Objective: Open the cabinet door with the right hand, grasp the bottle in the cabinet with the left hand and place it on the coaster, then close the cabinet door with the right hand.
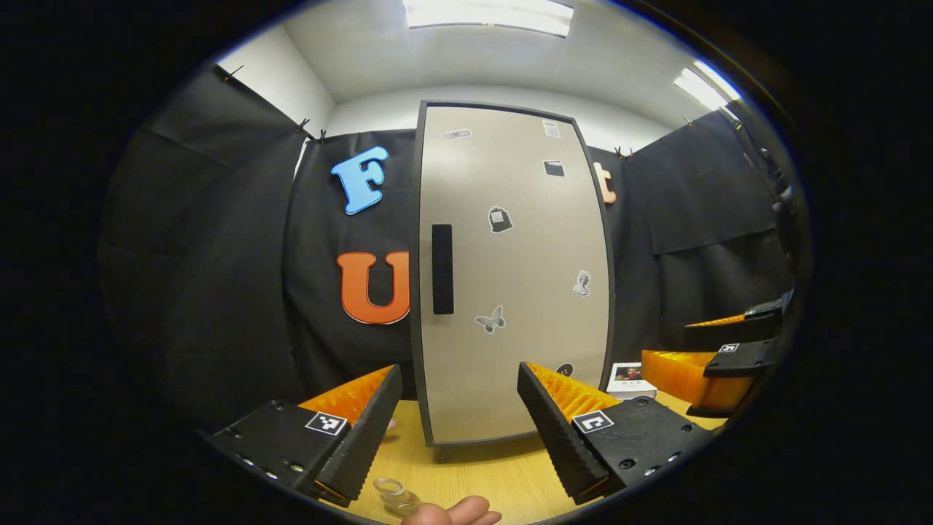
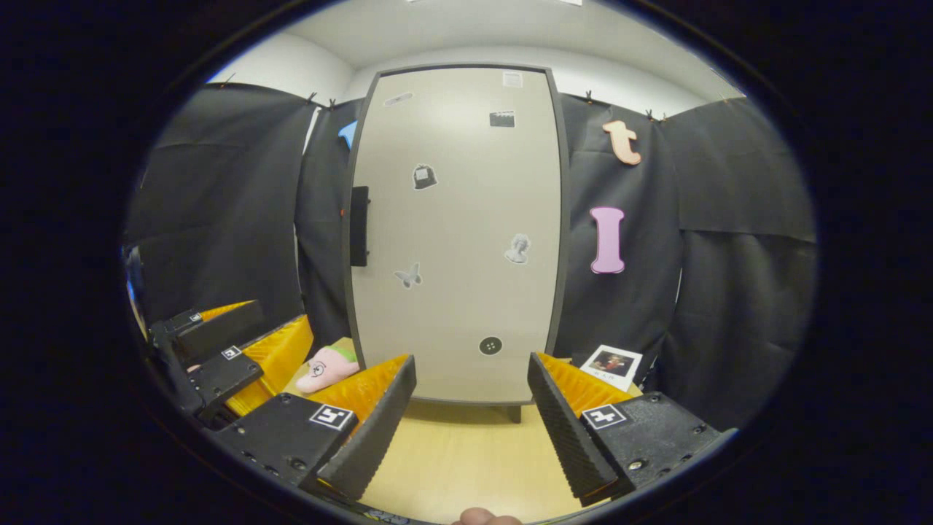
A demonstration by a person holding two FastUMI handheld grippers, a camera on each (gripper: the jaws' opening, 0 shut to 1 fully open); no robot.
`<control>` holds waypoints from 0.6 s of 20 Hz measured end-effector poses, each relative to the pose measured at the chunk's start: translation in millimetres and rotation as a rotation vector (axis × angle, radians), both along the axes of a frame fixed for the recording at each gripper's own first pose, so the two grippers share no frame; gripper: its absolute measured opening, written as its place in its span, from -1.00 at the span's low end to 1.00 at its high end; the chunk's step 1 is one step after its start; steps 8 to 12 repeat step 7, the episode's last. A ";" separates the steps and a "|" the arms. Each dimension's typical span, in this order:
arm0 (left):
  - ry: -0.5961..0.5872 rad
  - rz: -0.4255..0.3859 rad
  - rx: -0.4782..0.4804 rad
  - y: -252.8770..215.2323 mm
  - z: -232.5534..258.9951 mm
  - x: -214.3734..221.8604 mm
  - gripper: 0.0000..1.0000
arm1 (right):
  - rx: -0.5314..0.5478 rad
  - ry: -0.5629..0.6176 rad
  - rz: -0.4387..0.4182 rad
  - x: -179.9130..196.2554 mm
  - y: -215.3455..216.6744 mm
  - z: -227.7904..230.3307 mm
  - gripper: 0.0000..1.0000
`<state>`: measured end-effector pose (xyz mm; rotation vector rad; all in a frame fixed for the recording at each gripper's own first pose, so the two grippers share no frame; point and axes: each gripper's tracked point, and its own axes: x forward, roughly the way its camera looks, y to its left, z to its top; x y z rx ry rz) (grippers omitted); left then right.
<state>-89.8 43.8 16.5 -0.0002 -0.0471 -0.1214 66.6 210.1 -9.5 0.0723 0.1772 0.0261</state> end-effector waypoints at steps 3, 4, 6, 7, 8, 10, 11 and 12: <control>-0.022 0.018 0.011 -5.1 6.8 -0.1 0.92 | -0.006 -0.014 0.048 11.0 4.5 -1.0 0.98; -0.031 0.022 0.011 -7.5 8.9 -0.1 0.92 | -0.006 -0.026 0.072 13.9 6.5 1.0 0.99; -0.029 0.026 -0.011 -14.3 9.2 0.5 0.92 | 0.003 -0.055 0.134 20.5 11.6 5.4 0.99; -0.019 0.042 -0.024 -14.2 4.8 -1.0 1.00 | 0.015 -0.062 0.177 21.5 14.2 5.3 0.99; -0.019 0.042 -0.024 -14.2 4.8 -1.0 1.00 | 0.015 -0.062 0.177 21.5 14.2 5.3 0.99; -0.019 0.042 -0.024 -14.2 4.8 -1.0 1.00 | 0.015 -0.062 0.177 21.5 14.2 5.3 0.99; -0.019 0.042 -0.024 -14.2 4.8 -1.0 1.00 | 0.015 -0.062 0.177 21.5 14.2 5.3 0.99; -0.019 0.042 -0.024 -14.2 4.8 -1.0 1.00 | 0.015 -0.062 0.177 21.5 14.2 5.3 0.99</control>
